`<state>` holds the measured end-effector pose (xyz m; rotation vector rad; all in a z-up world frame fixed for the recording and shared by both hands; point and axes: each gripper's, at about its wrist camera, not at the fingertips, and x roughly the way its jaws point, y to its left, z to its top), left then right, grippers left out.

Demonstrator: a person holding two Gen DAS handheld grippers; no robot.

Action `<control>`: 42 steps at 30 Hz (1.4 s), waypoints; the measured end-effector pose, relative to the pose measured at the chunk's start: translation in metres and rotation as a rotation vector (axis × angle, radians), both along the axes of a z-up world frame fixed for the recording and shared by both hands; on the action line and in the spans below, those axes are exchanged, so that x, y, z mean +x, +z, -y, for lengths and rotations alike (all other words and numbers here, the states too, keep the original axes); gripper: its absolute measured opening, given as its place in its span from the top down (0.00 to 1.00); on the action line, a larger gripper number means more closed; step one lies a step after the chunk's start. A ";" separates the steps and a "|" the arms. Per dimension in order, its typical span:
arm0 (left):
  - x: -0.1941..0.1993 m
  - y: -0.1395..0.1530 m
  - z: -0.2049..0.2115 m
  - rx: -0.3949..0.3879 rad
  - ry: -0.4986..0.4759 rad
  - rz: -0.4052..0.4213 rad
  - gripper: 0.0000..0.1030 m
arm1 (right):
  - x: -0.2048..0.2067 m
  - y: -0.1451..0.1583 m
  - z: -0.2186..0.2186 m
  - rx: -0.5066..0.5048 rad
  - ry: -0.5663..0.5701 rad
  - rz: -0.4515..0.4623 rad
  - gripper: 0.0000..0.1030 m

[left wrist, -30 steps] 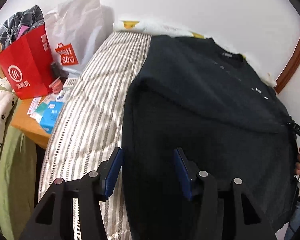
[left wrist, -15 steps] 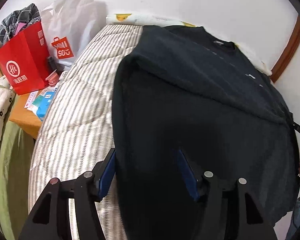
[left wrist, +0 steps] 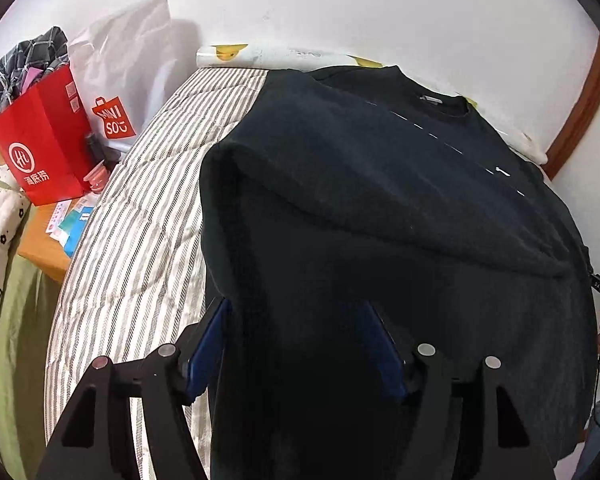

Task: Fold small clothes

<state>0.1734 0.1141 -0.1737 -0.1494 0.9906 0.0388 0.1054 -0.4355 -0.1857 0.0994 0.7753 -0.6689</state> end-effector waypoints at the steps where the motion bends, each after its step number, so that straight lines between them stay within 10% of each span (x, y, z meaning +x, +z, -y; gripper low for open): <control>1: 0.002 0.000 0.000 0.003 0.004 -0.002 0.36 | 0.002 0.001 0.005 0.001 -0.003 0.005 0.33; 6: 0.014 0.001 0.001 0.029 0.013 -0.003 0.36 | 0.014 0.005 0.035 0.053 -0.029 0.048 0.33; 10: 0.019 -0.003 -0.002 0.018 0.016 -0.005 0.36 | 0.015 0.008 0.057 0.079 -0.059 0.073 0.91; 15: 0.022 -0.008 -0.003 0.004 0.013 -0.008 0.36 | -0.001 0.050 0.043 0.086 -0.025 0.235 0.95; 23: 0.018 -0.006 -0.002 -0.016 0.009 0.004 0.36 | 0.014 0.127 -0.060 0.049 0.201 0.403 0.95; 29: 0.017 -0.006 -0.001 -0.019 -0.003 -0.006 0.35 | 0.041 0.112 -0.144 0.061 0.372 0.316 0.95; 35: 0.021 -0.003 0.005 -0.025 -0.020 -0.002 0.33 | 0.032 0.061 -0.130 0.196 0.371 0.175 0.52; 42: 0.032 -0.001 0.010 -0.094 -0.033 0.006 0.33 | -0.049 0.040 -0.042 0.217 0.169 0.255 0.43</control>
